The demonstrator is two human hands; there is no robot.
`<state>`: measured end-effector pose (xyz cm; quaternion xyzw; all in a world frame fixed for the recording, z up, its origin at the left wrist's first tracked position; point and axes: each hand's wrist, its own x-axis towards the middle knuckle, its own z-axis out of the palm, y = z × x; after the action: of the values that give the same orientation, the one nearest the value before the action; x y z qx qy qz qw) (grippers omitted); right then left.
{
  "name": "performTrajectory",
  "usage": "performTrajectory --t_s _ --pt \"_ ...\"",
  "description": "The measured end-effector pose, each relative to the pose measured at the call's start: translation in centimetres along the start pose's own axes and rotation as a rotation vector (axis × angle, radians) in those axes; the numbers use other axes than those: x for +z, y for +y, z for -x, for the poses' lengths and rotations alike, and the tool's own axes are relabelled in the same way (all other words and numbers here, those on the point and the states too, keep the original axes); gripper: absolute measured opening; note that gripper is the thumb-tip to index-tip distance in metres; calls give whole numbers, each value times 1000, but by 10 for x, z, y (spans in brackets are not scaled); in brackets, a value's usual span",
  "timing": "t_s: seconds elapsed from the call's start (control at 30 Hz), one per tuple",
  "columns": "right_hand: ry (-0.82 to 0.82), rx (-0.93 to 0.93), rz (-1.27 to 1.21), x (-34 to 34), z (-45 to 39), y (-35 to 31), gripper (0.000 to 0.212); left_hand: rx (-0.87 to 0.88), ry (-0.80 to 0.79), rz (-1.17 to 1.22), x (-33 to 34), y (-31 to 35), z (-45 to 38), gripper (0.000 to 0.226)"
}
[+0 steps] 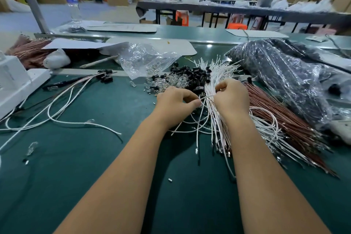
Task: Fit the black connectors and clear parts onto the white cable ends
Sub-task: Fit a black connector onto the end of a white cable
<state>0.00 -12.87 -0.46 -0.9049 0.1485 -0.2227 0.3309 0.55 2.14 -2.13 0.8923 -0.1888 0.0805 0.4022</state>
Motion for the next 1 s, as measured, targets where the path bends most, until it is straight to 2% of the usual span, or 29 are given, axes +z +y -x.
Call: performTrajectory --t_s 0.07,0.13,0.23,0.3,0.4,0.5,0.57,0.7,0.83,1.0 --pt "18 34 -173 -5 0 -2 39 -23 -12 29 -4 0 0 11" --pt "47 12 -280 -8 1 -3 44 -74 -11 161 -10 -3 0 16" --pt "-44 -178 -208 -6 5 -11 54 -130 45 373 -18 -7 -2 17" --pt "-148 -329 -95 -2 9 -15 58 -148 124 434 -22 -10 -4 20" --pt "-320 -473 132 0 13 -19 38 -193 244 507 -28 -13 -5 24" --pt "-411 -509 276 0 15 -20 24 -261 331 613 -36 -18 -4 26" --pt "-393 -511 254 0 15 -20 20 -304 371 686 -40 -20 -3 26" --pt "-251 -504 169 1 14 -19 18 -302 476 763 -43 -22 -6 26" --pt "-160 -496 70 3 13 -17 14 -278 509 510 -40 -32 -8 35" --pt "-125 -440 -88 9 11 -18 12 -261 190 -75 -28 -34 -6 56"
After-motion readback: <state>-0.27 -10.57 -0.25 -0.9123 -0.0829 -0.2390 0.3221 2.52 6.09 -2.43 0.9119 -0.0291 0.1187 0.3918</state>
